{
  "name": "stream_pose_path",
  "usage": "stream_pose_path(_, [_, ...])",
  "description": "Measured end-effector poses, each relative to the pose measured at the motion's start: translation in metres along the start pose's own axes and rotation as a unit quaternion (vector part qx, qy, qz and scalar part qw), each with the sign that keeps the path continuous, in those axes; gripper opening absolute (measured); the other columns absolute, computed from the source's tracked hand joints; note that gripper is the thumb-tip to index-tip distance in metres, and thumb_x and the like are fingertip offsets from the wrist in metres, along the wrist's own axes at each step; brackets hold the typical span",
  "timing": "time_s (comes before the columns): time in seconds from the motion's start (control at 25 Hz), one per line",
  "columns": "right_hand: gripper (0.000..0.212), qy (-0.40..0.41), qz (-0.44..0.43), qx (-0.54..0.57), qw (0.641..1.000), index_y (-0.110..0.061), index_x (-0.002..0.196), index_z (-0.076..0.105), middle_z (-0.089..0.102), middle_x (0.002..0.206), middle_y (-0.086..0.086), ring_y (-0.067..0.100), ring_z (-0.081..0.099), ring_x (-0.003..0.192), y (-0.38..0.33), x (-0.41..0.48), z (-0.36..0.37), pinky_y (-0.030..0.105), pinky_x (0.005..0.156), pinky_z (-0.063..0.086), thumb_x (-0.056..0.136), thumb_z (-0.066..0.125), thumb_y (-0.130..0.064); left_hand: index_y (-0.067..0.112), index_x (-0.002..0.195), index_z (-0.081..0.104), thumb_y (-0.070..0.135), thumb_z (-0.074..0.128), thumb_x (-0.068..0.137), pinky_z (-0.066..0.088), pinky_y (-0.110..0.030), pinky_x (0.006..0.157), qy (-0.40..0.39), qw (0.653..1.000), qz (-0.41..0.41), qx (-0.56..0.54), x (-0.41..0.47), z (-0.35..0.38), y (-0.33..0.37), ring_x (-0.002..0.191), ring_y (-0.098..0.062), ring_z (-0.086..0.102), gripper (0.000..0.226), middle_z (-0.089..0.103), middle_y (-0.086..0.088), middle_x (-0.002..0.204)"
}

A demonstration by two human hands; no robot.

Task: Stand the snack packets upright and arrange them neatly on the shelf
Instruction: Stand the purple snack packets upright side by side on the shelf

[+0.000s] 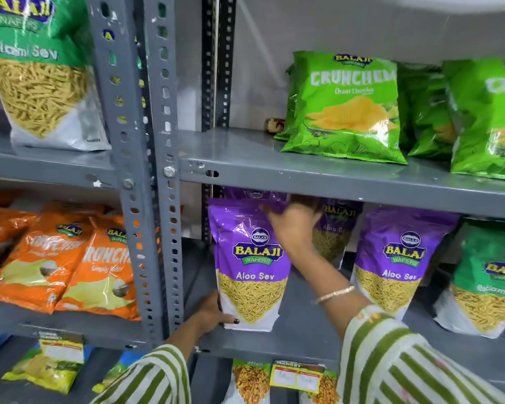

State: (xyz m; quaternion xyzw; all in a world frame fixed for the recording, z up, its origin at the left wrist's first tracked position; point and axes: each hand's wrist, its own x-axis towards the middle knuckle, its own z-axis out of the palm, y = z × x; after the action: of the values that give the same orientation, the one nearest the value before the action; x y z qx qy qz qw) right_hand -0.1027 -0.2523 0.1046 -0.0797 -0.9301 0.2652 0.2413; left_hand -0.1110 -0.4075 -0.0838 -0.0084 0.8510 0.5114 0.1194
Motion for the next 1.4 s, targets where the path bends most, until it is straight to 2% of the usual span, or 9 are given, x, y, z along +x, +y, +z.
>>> stream_pose_path(0.12, [0.057,-0.220,-0.030,-0.075,0.972,-0.014,0.137,0.042,0.037,0.150,0.012,0.030,0.036,0.137,-0.036,0.022,-0.012,0.039,0.113,0.029,0.091,0.044,-0.048,0.014,0.107,0.049,0.011,0.083,0.061,0.044,-0.022,0.081,0.000,0.999,-0.013,0.041,-0.001,-0.001,0.001,0.098,-0.016,0.054,0.057,0.060,-0.004,0.111])
stream_pose_path(0.2, [0.055,-0.270,-0.051,-0.098,0.956,-0.016,0.139,0.039,0.038,0.149,0.010,0.030,0.040,0.135,-0.043,0.029,-0.003,0.037,0.111,0.035,0.091,0.048,-0.040,0.007,0.119,0.049,0.018,0.083,0.061,0.044,-0.025,0.088,0.004,0.998,-0.026,0.065,-0.002,0.000,0.003,0.107,-0.020,0.055,0.068,0.059,-0.008,0.121])
stream_pose_path(0.36, [0.042,-0.161,-0.094,-0.116,0.976,-0.018,0.131,0.048,0.046,0.143,0.011,0.031,0.043,0.131,-0.035,0.027,0.010,0.038,0.109,0.036,0.091,0.049,-0.032,0.003,0.124,0.046,0.014,0.082,0.064,0.043,-0.026,0.095,0.008,0.998,-0.025,0.055,0.000,0.001,0.002,0.117,-0.025,0.053,0.070,0.057,-0.012,0.130])
stream_pose_path(0.48, [0.043,-0.040,-0.104,-0.105,0.988,-0.021,0.123,0.057,0.050,0.139,0.012,0.029,0.036,0.134,-0.020,0.017,0.012,0.043,0.116,0.014,0.085,0.055,-0.040,0.002,0.126,0.045,0.009,0.079,0.067,0.037,-0.018,0.083,-0.001,0.999,-0.016,0.046,-0.001,0.001,0.003,0.110,-0.019,0.053,0.068,0.056,-0.011,0.130])
stream_pose_path(0.6, [0.082,0.076,-0.049,-0.059,0.994,-0.005,0.133,0.043,0.040,0.143,0.024,0.038,0.027,0.137,0.006,-0.002,0.015,0.052,0.116,0.006,0.072,0.062,-0.057,0.001,0.125,0.048,0.001,0.078,0.066,0.041,-0.019,0.085,-0.010,1.000,0.005,0.012,0.001,-0.001,-0.001,0.100,-0.011,0.049,0.066,0.058,-0.012,0.130])
stream_pose_path(0.72, [0.112,0.160,0.057,0.147,0.974,0.002,0.140,0.027,0.032,0.146,0.024,0.037,0.026,0.138,0.060,-0.034,0.041,0.049,0.115,0.017,0.056,0.077,-0.053,0.000,0.124,0.049,-0.004,0.078,0.063,0.044,-0.026,0.092,-0.006,1.000,0.014,-0.004,0.001,-0.001,-0.002,0.104,-0.016,0.052,0.067,0.058,-0.014,0.129])
stream_pose_path(0.92, [0.103,-0.254,0.141,0.318,0.903,-0.015,0.125,0.038,0.052,0.136,0.014,0.027,0.049,0.126,0.120,-0.076,0.108,0.037,0.103,0.043,0.037,0.086,-0.040,0.000,0.124,0.047,-0.003,0.080,0.061,0.045,-0.033,0.097,-0.004,1.000,0.017,-0.007,0.002,-0.003,-0.004,0.118,-0.028,0.054,0.070,0.058,-0.011,0.128])
stream_pose_path(1.24, [0.093,-0.237,0.141,0.294,0.915,-0.011,0.131,0.041,0.056,0.132,0.010,0.025,0.051,0.123,0.126,-0.077,0.132,0.036,0.102,0.041,0.052,0.087,-0.026,0.002,0.132,0.040,-0.002,0.074,0.070,0.039,-0.035,0.104,-0.026,1.000,0.012,0.002,0.003,-0.002,-0.008,0.124,-0.028,0.049,0.070,0.051,-0.015,0.138])
stream_pose_path(1.4, [0.107,-0.244,0.154,0.269,0.919,-0.007,0.143,0.020,0.039,0.145,0.011,0.029,0.035,0.137,0.137,-0.082,0.116,0.042,0.112,0.034,0.059,0.085,-0.027,0.001,0.134,0.031,0.002,0.076,0.069,0.038,-0.018,0.085,-0.015,0.999,0.025,0.015,-0.016,0.004,-0.007,0.120,-0.020,0.047,0.079,0.049,-0.008,0.132])
